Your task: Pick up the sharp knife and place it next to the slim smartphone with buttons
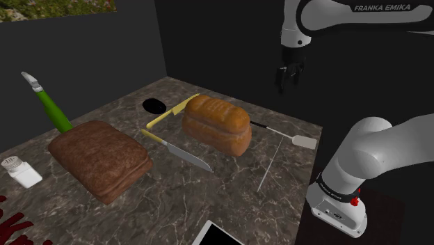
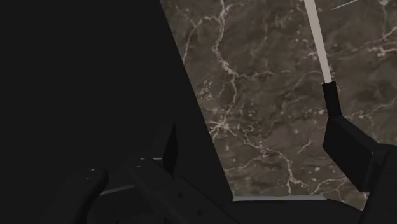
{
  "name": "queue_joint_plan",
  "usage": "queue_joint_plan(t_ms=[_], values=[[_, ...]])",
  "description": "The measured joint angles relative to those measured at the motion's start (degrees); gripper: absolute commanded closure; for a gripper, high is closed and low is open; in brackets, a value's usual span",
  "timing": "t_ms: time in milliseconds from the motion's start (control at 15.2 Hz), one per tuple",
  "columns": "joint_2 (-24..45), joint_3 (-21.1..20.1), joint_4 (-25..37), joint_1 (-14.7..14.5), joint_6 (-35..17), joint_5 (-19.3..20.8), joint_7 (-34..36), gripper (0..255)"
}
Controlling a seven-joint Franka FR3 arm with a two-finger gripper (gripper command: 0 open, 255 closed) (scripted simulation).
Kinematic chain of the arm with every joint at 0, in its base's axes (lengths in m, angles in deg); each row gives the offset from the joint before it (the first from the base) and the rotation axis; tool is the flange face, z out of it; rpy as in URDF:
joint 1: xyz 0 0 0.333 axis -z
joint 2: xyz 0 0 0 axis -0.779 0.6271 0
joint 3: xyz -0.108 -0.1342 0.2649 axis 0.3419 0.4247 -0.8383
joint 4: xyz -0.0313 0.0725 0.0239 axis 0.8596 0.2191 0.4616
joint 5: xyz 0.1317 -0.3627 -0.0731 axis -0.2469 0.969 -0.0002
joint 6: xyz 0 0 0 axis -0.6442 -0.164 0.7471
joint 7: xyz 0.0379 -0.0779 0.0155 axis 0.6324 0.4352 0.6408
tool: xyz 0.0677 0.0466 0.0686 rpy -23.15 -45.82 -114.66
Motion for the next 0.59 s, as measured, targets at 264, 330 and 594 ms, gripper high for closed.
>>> queue_joint_plan(t_ms=[264, 330, 594], values=[[0.8, -2.9, -0.6, 0.1, -1.7, -2.5, 5.9, 0], [1.6, -4.4, -0.3, 0.1, -2.3, -3.7, 8.7, 0], [5.4, -10.2, 1.2, 0.5, -5.5, -7.9, 20.3, 0]])
